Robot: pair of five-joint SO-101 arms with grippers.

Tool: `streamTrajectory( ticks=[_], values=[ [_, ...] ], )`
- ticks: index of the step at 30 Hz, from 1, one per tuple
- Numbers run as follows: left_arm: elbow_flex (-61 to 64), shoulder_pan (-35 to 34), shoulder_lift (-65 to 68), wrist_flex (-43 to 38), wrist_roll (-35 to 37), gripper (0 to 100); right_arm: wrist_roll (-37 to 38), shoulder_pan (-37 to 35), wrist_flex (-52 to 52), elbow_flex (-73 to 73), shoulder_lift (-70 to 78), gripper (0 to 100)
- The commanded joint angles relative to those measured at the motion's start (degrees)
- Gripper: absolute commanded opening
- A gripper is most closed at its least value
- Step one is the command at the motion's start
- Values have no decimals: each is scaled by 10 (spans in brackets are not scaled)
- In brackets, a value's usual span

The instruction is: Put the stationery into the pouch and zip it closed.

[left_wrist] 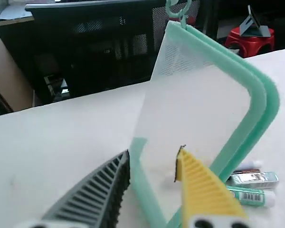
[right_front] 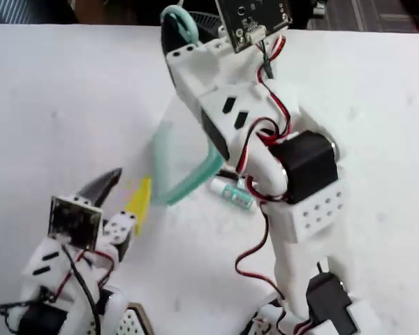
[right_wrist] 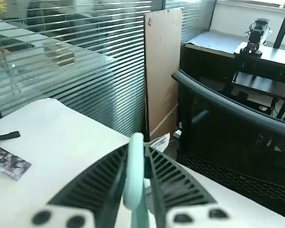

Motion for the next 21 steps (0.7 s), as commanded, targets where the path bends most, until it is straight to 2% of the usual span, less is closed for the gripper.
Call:
streamTrajectory(
  ticks=[1,6,11,15,21],
  values=[
    [5,12,48,-105,4,187,-3,-29,37,-57,-1,16],
    [4,-22,73,-156,4,188,0,-81,102,-107,-1,16],
    [6,-9,77,-159,3,190,91,-163,157,-114,-1,16],
    [0,-48,75,-168,1,192,127,-208,202,-116,-8,16],
    [14,-22,75,-111,0,192,131,-240,202,-116,-60,16]
  ],
)
